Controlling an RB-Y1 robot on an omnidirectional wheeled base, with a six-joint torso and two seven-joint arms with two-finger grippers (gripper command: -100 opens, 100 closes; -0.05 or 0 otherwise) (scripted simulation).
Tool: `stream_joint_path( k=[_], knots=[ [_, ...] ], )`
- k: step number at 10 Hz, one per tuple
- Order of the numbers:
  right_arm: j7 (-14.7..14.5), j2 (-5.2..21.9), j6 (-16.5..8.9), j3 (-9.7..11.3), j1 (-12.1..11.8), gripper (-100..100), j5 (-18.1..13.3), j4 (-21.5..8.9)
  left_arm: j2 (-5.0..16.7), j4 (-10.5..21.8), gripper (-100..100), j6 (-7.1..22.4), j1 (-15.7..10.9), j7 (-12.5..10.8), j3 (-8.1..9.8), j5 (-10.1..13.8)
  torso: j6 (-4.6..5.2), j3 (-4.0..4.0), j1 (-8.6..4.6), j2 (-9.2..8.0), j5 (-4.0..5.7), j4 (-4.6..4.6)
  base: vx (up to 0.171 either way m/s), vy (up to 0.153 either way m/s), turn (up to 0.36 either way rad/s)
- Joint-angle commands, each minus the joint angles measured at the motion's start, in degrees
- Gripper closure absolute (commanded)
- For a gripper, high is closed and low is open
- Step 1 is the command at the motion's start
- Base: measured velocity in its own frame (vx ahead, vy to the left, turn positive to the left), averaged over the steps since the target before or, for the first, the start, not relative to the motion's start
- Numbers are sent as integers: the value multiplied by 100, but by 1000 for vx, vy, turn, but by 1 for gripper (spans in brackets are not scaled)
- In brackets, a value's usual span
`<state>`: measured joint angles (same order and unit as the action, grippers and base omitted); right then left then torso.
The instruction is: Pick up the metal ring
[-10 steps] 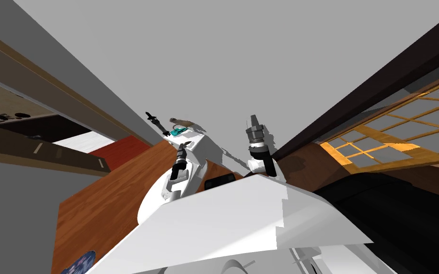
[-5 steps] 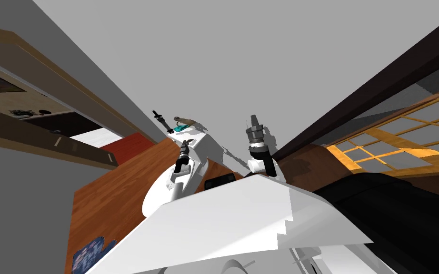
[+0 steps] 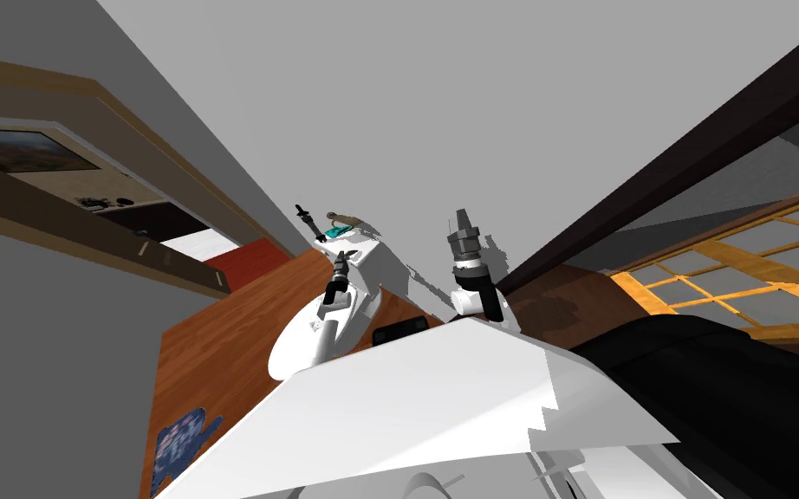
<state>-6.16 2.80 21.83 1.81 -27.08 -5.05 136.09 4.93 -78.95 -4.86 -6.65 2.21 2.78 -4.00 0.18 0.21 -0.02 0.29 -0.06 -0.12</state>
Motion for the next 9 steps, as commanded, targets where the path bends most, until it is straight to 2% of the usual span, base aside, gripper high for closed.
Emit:
stream_joint_path(
  k=[1,2,3,4,5,9],
  knots=[
    [0,0,0,0,0,0,0,0,7,286,-100,-67,-286,18,-21,26,0,0,0,0,0,0,-48,-4,114],
    [0,0,0,0,0,0,0,0,7,516,-100,-67,-388,18,-21,26,2,1,-2,2,0,0,-22,-3,-5],
    [0,0,0,0,0,0,0,0,32,764,-100,-163,-646,59,-54,79,3,5,-3,9,0,-2,-46,-4,183],
    [0,0,0,0,0,0,0,0,32,945,-100,-163,-829,59,-54,79,0,3,-2,5,1,-1,-44,-6,112],
    [0,0,0,0,0,0,0,0,32,1108,-100,-163,-890,59,-54,79,3,3,-4,5,1,-1,-20,-2,-13],
    [0,0,0,1,1,0,0,0,80,1839,-100,-355,-1598,139,-119,187,10,11,-8,18,0,-5,-41,-3,116]
  ],
)
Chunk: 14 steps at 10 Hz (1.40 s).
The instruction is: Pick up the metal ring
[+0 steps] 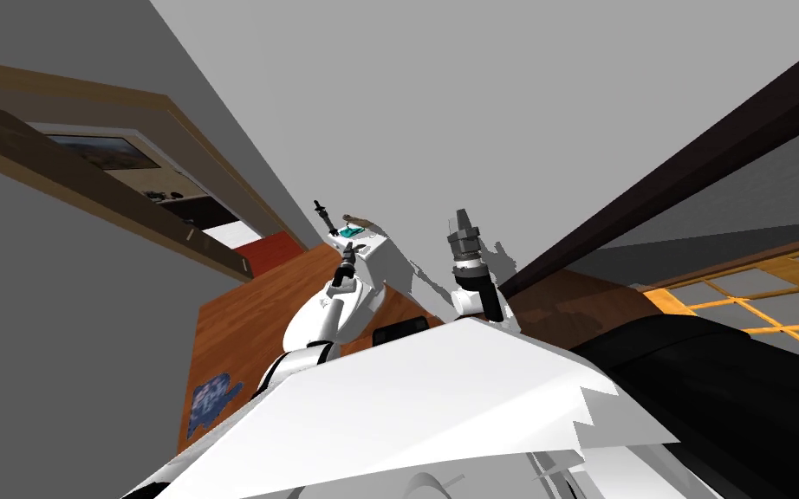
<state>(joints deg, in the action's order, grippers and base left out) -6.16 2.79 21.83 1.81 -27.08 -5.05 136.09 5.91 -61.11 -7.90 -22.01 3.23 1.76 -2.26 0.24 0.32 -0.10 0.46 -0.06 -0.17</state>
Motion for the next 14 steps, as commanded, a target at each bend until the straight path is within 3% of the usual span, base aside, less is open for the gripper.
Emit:
stream_joint_path(
  k=[1,2,4,6,7,11,12,13,14],
  knots=[
    [0,0,0,0,0,0,0,0,-18,286,-100,-51,-286,37,-17,13,0,0,0,0,0,0,-47,-2,108],
    [0,0,0,0,1,0,0,0,-18,453,-100,-51,-356,37,-17,13,4,-1,0,-3,0,0,-25,5,-18],
    [0,0,0,0,0,0,0,0,6,928,-100,-147,-813,78,-50,67,0,-1,2,-3,-1,0,-49,-1,154],
    [0,0,0,1,1,0,0,0,6,937,-100,-165,-791,74,-50,65,4,0,0,1,-1,0,-15,1,-14],
    [0,0,0,0,1,0,0,0,3,948,100,-160,-800,77,-49,64,3,3,1,6,-1,-2,0,0,0],
    [0,0,0,0,0,0,0,0,1,959,100,-151,-785,73,-48,67,5,-7,-9,-2,6,10,0,0,0],
    [0,0,0,0,0,0,0,0,1,959,0,-151,-785,73,-48,67,5,-7,-9,-2,6,11,0,0,0],
    [0,0,0,0,0,0,0,0,-18,672,100,-51,-499,37,-17,13,5,-7,-9,-2,6,10,50,-1,-205],
    [0,0,0,1,1,0,0,0,-18,528,100,-51,-356,37,-17,13,15,1,-13,11,5,6,62,6,-132]
  ],
)
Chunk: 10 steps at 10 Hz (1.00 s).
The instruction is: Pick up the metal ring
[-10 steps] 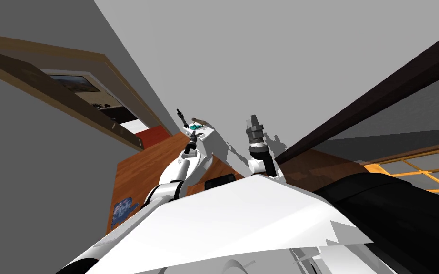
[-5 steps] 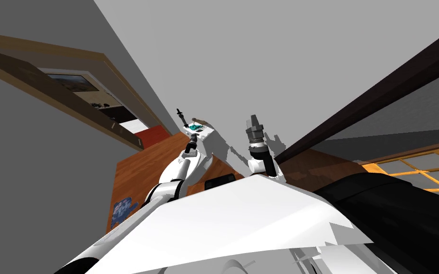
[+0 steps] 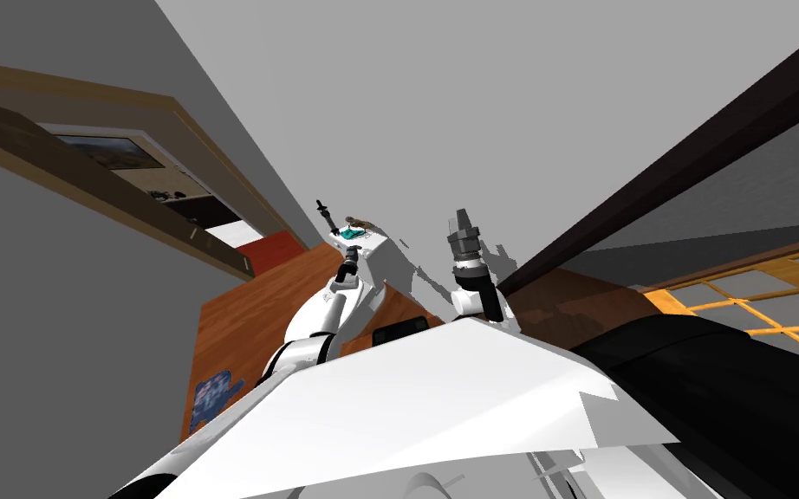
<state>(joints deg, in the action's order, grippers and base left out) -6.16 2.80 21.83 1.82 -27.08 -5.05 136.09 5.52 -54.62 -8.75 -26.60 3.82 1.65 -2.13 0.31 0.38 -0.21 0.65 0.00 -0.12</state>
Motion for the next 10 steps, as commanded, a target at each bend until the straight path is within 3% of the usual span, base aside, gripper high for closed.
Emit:
stream_joint_path(
  k=[1,3,4,6,10],
  knots=[
    [0,0,0,0,0,0,0,0,21,-196,100,34,102,-22,-6,0,0,0,0,0,0,0,29,1,17],
    [0,0,0,0,0,0,0,0,-4,-601,100,131,534,-62,27,-54,4,-1,0,-2,-1,0,53,-1,-132],
    [0,0,0,0,0,0,0,0,-4,-761,100,131,604,-62,27,-54,0,-1,0,-1,0,1,20,0,-14],
    [0,0,0,0,1,0,0,0,-28,-1195,100,227,1035,-103,60,-108,8,-4,-2,-8,0,2,40,4,-155],
    [0,0,0,0,0,0,0,0,-52,-1890,100,323,1607,-143,92,-162,9,13,-7,7,-5,-18,38,2,-63]
  ],
)
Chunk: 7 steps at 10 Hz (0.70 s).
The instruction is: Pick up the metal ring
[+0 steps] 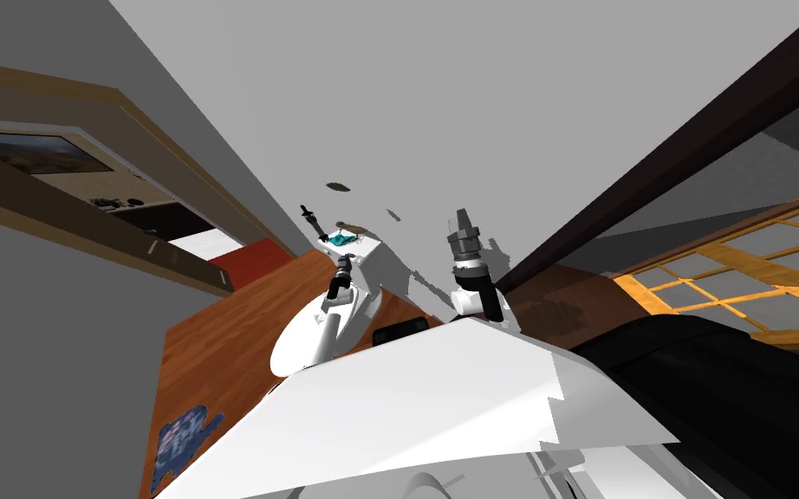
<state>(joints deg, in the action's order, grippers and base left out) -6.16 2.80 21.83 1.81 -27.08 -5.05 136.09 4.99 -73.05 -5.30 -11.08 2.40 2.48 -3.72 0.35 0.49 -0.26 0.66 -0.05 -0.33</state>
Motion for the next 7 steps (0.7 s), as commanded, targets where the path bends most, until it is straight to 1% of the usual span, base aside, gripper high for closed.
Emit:
stream_joint_path(
  k=[1,2,3,4,5,6,7],
  knots=[
    [0,0,0,0,0,0,0,0,-23,-286,100,74,286,-41,42,-56,0,0,0,0,0,0,48,10,-163],
    [0,0,0,0,0,0,0,0,-23,-448,100,74,437,-41,42,-56,8,5,2,8,-3,-4,46,12,-113],
    [0,0,0,0,0,0,0,0,-23,-611,100,74,557,-41,42,-56,2,8,3,8,-3,-8,21,0,-3],
    [0,0,0,0,0,0,0,0,-47,-852,100,170,776,-81,75,-110,0,5,2,3,-3,-8,45,3,-155],
    [0,0,0,0,0,0,0,0,-47,-1045,100,170,958,-81,75,-110,8,10,0,8,-6,-13,45,5,-126],
    [0,0,0,0,0,0,0,0,-47,-1176,100,170,1059,-81,75,-110,5,13,-1,11,-6,-16,23,-1,-9],
    [0,0,0,0,0,0,0,0,-71,-1400,100,267,1282,-122,108,-163,0,11,1,6,-6,-16,49,0,-164]
  ],
)
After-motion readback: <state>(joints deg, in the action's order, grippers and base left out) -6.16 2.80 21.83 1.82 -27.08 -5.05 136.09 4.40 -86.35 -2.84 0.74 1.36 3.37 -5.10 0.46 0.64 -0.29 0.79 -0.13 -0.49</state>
